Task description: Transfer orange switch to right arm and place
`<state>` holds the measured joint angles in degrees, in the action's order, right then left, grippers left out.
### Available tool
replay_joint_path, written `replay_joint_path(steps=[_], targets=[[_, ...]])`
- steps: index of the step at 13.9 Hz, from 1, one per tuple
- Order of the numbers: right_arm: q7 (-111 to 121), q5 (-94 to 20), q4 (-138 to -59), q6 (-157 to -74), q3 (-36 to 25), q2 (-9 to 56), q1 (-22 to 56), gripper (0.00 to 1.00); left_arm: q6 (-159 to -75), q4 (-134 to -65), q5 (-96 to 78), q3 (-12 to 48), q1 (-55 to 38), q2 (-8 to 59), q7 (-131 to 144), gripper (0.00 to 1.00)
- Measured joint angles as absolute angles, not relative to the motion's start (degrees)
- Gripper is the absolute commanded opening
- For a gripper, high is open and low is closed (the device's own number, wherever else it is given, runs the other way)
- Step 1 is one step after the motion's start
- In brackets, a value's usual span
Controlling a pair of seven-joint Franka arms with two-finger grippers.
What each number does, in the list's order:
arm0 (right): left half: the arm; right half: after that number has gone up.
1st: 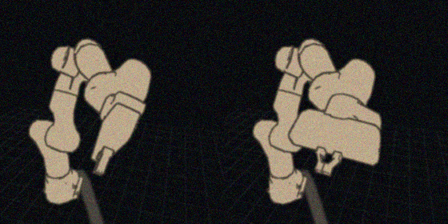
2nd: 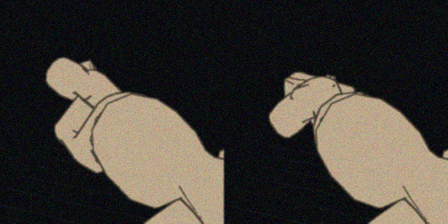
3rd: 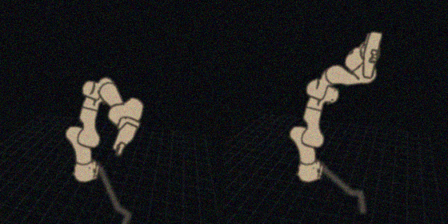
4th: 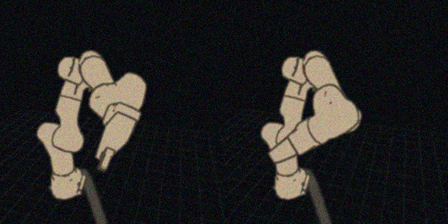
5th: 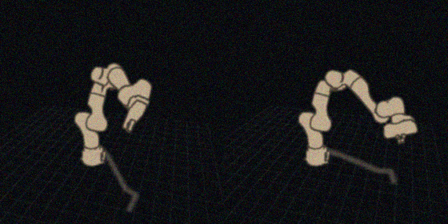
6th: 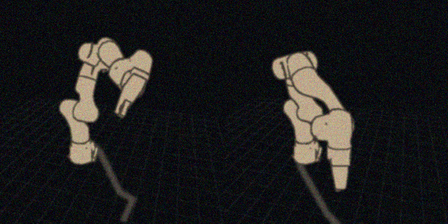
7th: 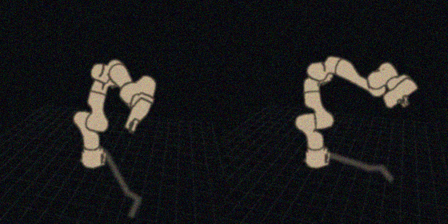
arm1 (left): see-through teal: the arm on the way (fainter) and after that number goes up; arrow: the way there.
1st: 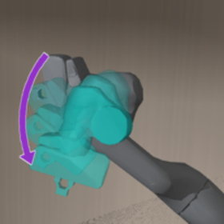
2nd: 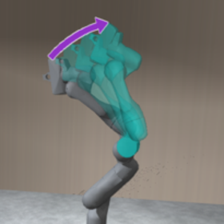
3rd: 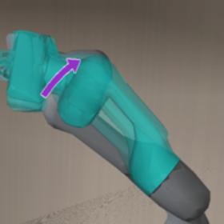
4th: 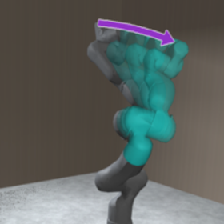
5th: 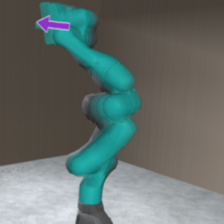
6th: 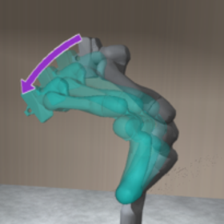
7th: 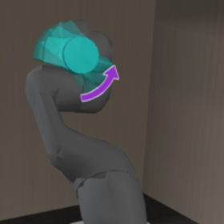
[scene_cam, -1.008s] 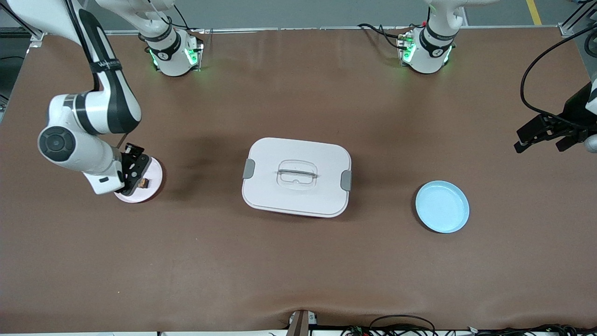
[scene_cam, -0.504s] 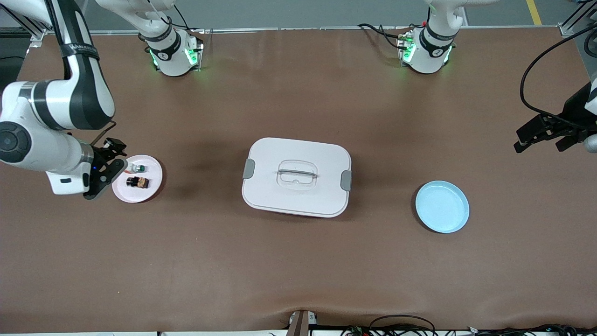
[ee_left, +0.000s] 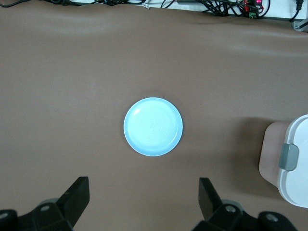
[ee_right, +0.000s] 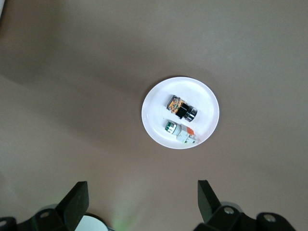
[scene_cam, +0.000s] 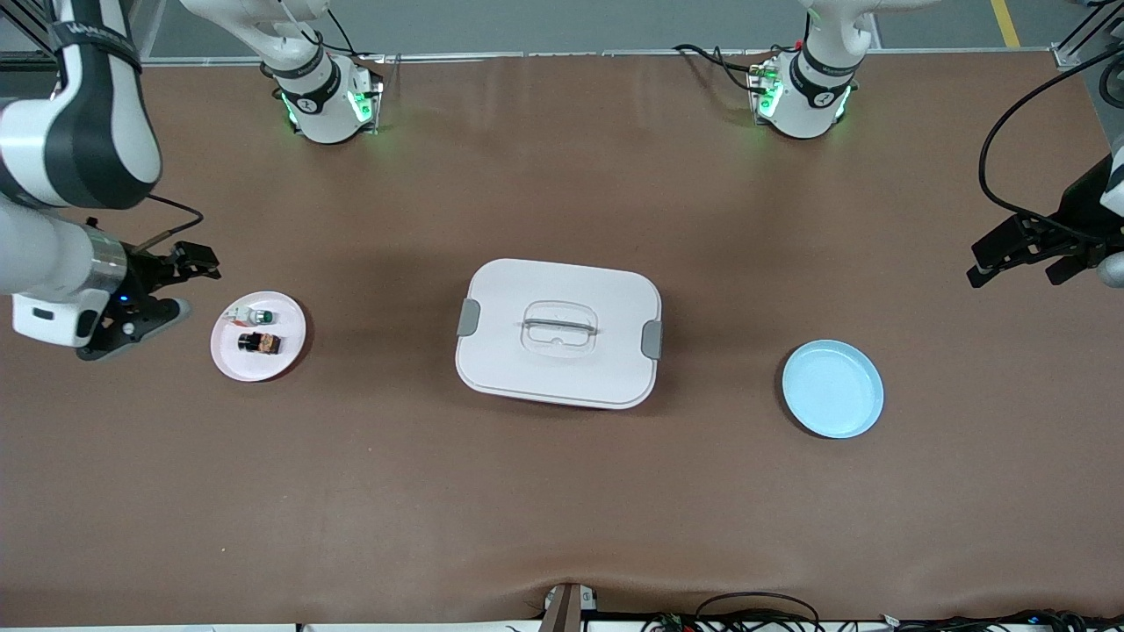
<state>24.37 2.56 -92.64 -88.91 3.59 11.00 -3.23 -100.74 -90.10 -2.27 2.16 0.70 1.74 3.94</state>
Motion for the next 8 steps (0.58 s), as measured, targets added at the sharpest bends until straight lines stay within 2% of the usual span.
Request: replay_joint_path(steps=[8], targets=[[6.08, 2.22, -89.09, -85.52, 3.57, 10.83, -3.61, 1.0, -100.74, -90.1, -2.27, 2.17, 0.64, 1.74, 3.94, 1.0]])
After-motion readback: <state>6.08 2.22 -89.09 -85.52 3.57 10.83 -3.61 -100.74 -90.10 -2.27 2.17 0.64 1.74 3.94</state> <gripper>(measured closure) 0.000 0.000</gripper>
